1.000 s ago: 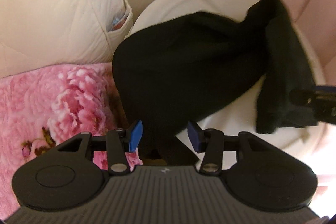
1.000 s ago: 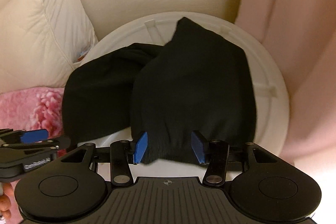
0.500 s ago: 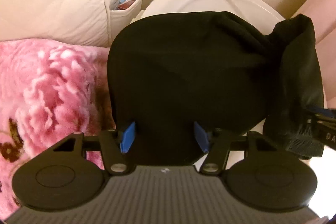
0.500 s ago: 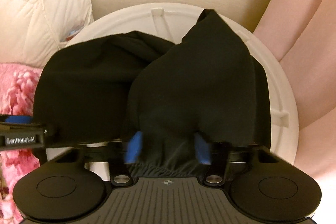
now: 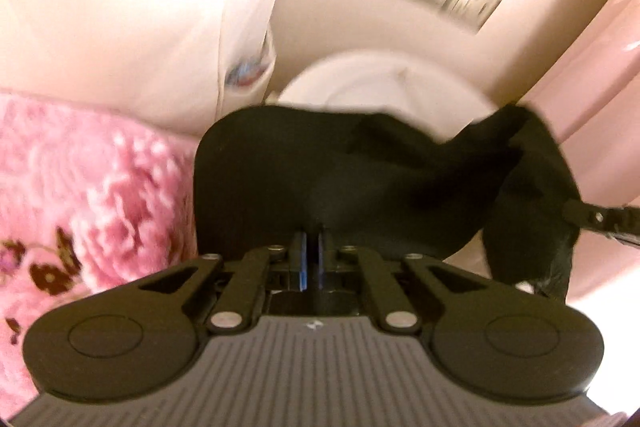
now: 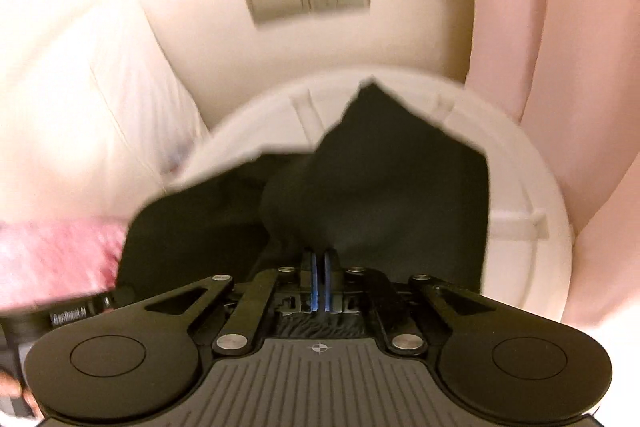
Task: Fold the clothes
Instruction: 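Close both grippers on the black trousers on the bin, then carry the trousers to the pink bed and release them flat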
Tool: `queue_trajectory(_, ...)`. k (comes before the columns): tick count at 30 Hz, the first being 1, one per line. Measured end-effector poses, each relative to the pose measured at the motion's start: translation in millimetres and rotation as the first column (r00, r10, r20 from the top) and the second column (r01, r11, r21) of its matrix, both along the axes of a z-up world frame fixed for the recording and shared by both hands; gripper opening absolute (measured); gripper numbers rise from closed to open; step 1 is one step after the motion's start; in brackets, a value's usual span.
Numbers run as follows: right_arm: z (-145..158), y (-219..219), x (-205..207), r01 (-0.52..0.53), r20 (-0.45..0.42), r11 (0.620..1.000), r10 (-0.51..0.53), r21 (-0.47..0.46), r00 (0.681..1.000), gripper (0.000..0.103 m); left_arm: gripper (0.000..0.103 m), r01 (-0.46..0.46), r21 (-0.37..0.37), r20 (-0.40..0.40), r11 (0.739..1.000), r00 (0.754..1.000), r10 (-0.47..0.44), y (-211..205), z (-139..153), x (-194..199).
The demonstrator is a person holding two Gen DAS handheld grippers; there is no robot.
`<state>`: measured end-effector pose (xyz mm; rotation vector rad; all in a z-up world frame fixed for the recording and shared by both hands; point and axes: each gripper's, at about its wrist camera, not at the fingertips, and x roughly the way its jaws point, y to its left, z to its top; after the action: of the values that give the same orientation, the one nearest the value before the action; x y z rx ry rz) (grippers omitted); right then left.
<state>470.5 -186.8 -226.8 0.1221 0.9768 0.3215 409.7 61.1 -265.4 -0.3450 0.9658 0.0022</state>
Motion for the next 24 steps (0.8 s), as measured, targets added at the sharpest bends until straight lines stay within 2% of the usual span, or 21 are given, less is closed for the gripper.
queue_trajectory(4, 47, -8, 2, 0.011, 0.088, 0.994, -0.020, 0.108, 0.996, 0.001, 0.002, -0.043, -0.029, 0.113, 0.999, 0.993, 0.046, 11, 50, -22)
queue_trajectory(8, 92, -5, 4, -0.022, 0.152, 0.971, -0.015, 0.238, 0.988, 0.000, 0.002, -0.129, -0.040, 0.211, 0.991, 0.968, 0.135, 38, 95, -64)
queue_trajectory(12, 128, 23, -8, -0.141, 0.180, 0.933, 0.085, 0.330, 0.980, 0.000, 0.002, -0.247, -0.034, 0.295, 0.968, 0.923, 0.246, 70, 133, -130)
queue_trajectory(14, 138, 45, -27, -0.214, 0.184, 0.901, 0.153, 0.377, 0.971, 0.000, 0.002, -0.334, -0.038, 0.335, 0.942, 0.884, 0.327, 86, 152, -178)
queue_trajectory(16, 148, 69, -49, -0.289, 0.189, 0.864, 0.229, 0.413, 0.955, 0.000, 0.002, -0.422, -0.027, 0.375, 0.906, 0.836, 0.400, 101, 171, -233)
queue_trajectory(19, 162, 110, -93, -0.424, 0.212, 0.790, 0.367, 0.443, 0.906, 0.000, 0.002, -0.551, -0.002, 0.420, 0.834, 0.757, 0.501, 114, 193, -322)
queue_trajectory(24, 176, 172, -181, -0.599, 0.242, 0.645, 0.559, 0.474, 0.793, 0.000, 0.002, -0.758, 0.035, 0.457, 0.652, 0.592, 0.664, 115, 225, -490)
